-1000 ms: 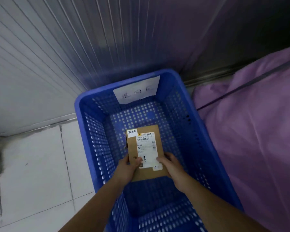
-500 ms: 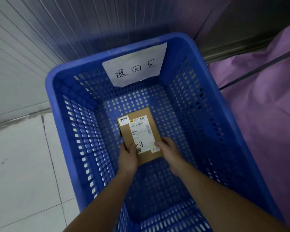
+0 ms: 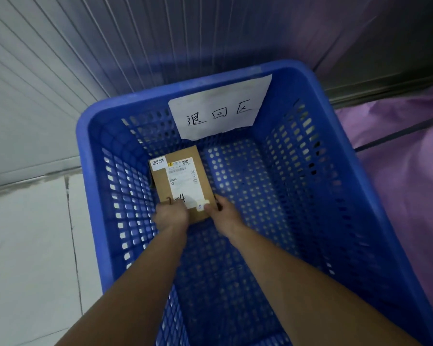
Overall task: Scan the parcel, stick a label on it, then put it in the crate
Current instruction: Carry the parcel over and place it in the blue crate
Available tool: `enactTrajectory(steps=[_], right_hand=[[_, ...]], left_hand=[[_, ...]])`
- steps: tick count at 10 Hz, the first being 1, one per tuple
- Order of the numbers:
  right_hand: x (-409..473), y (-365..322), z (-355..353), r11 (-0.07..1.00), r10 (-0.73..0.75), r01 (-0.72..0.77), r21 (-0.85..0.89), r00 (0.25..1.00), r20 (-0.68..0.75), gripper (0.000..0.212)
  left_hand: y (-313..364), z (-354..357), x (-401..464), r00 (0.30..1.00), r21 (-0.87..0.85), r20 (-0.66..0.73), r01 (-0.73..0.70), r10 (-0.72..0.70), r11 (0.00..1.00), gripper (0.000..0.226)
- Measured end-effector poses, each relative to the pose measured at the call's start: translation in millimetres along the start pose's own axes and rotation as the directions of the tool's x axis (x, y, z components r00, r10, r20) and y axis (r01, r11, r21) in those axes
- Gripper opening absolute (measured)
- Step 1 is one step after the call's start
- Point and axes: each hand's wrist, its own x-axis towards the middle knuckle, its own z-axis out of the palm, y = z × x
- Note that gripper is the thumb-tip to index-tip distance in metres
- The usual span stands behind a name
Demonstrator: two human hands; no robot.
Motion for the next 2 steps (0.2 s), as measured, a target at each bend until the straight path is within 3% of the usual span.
enactTrajectory(steps=[1,2], right_hand=[[-14,-4,-4,0.999,0.023,-0.024,-0.028,0.999,-0.041,0.067],[-41,-18,-18,0.998,-0.025,0.022,-0.055,0.998,-0.059,0.079]], left_hand=[[6,-6,-13,0.998,-0.003,0.041,0.04,-0.04,0.999,0.073],[17,-22,-40,0.996,-0.004,0.034,-0.085,0.085,0.996,0.065]])
